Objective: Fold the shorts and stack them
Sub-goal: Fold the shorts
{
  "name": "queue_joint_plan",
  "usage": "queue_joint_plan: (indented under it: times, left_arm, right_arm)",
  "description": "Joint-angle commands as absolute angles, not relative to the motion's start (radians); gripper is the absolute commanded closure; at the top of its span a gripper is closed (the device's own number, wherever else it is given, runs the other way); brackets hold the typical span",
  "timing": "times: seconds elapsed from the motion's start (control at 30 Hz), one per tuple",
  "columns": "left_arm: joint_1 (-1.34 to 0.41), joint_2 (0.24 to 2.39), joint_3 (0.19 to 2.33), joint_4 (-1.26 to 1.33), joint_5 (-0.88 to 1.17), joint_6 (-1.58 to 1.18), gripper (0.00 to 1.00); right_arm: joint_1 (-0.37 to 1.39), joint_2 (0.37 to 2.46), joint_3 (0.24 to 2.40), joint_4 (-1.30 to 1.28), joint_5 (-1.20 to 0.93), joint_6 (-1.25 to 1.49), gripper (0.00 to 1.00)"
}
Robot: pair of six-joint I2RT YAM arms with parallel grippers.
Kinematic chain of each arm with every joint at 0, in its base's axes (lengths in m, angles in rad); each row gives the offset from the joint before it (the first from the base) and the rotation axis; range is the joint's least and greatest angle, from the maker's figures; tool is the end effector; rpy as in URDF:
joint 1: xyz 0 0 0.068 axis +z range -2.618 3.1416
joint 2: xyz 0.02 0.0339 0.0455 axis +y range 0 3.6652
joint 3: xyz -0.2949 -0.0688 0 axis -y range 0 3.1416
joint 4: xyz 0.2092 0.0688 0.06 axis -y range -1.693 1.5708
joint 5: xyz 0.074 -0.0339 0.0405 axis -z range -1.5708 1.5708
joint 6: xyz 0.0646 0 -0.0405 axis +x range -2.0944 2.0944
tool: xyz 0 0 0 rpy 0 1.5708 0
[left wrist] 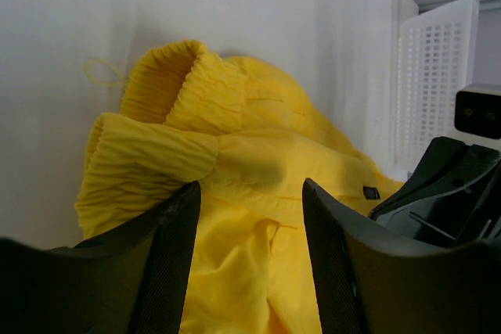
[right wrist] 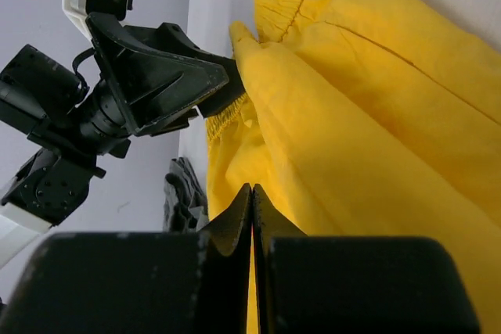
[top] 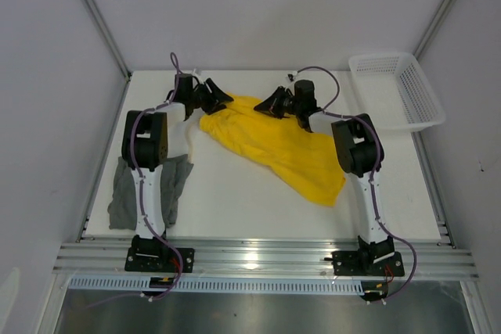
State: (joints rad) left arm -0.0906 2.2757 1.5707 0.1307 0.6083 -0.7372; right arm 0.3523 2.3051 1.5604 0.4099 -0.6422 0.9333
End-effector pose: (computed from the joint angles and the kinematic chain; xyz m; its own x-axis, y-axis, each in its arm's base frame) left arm 0.5105 -0.0834 0.1792 -0.7717 -0.4838 -0.4129 0.0450 0.6060 -0.7942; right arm 0.4849 0.2195 0.1934 -0.8323 0.3796 -0.4040 -0.2327 0.4223 0.8761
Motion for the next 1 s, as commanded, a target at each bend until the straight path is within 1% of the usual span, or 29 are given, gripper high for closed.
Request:
queue_joint_plan:
  times: [0.0, 0.13, 0.27, 0.4, 0.43, 0.47, 0.53, 0.57, 0.63, 0.73, 0.8, 0.87, 0.9, 0.93, 0.97]
  left_arm:
    - [-0.101, 2.322, 1.631, 0.221, 0.555, -0.816, 0.42]
    - [-0.117, 2.348, 1.628, 0.244, 0.482, -0.825, 0.42]
    - [-0.130, 2.326, 1.629, 0.221, 0.443, -0.793, 0.42]
    - [-0.150, 2.267, 1.628, 0.160, 0.426, -0.729, 0.42]
    - [-0.153, 2.251, 1.623, 0.138, 0.416, -0.712, 0.42]
    - [-0.158, 2.211, 1.621, 0.124, 0.397, -0.684, 0.41]
    - [-0.167, 2.163, 1.580, 0.095, 0.379, -0.660, 0.40]
    - [-0.170, 2.139, 1.568, 0.084, 0.359, -0.637, 0.40]
    - [-0.175, 2.067, 1.528, 0.055, 0.344, -0.621, 0.39]
    - [-0.175, 1.971, 1.488, 0.019, 0.334, -0.606, 0.37]
    - [-0.175, 1.907, 1.476, -0.041, 0.324, -0.609, 0.37]
    - [-0.175, 1.867, 1.460, -0.092, 0.305, -0.620, 0.37]
    - [-0.175, 1.836, 1.453, -0.107, 0.287, -0.626, 0.37]
    - [-0.175, 1.824, 1.441, -0.132, 0.278, -0.635, 0.37]
    - [-0.175, 1.812, 1.436, -0.143, 0.269, -0.640, 0.36]
  right_arm:
    - [0.364, 2.413, 1.680, 0.512, -0.620, 1.022, 1.00]
    - [0.354, 2.540, 1.764, 0.456, -0.546, 1.060, 1.00]
    - [0.344, 2.563, 1.773, 0.422, -0.457, 1.062, 1.00]
    - [0.330, 2.553, 1.784, 0.416, -0.474, 1.017, 0.99]
    - [0.324, 2.545, 1.790, 0.401, -0.488, 1.000, 0.97]
    - [0.322, 2.519, 1.793, 0.365, -0.491, 0.982, 0.89]
    - [0.321, 2.481, 1.792, 0.330, -0.503, 0.918, 0.82]
    - [0.325, 2.436, 1.790, 0.287, -0.505, 0.892, 0.71]
    - [0.342, 2.389, 1.786, 0.237, -0.515, 0.809, 0.62]
    - [0.370, 2.287, 1.737, 0.202, -0.558, 0.761, 0.53]
    - [0.383, 2.223, 1.698, 0.222, -0.609, 0.765, 0.53]
    - [0.406, 2.185, 1.619, 0.300, -0.640, 0.822, 0.61]
    - [0.414, 2.186, 1.599, 0.334, -0.691, 0.854, 0.64]
    - [0.422, 2.194, 1.573, 0.415, -0.719, 0.930, 0.73]
    - [0.442, 2.225, 1.571, 0.452, -0.742, 0.965, 0.78]
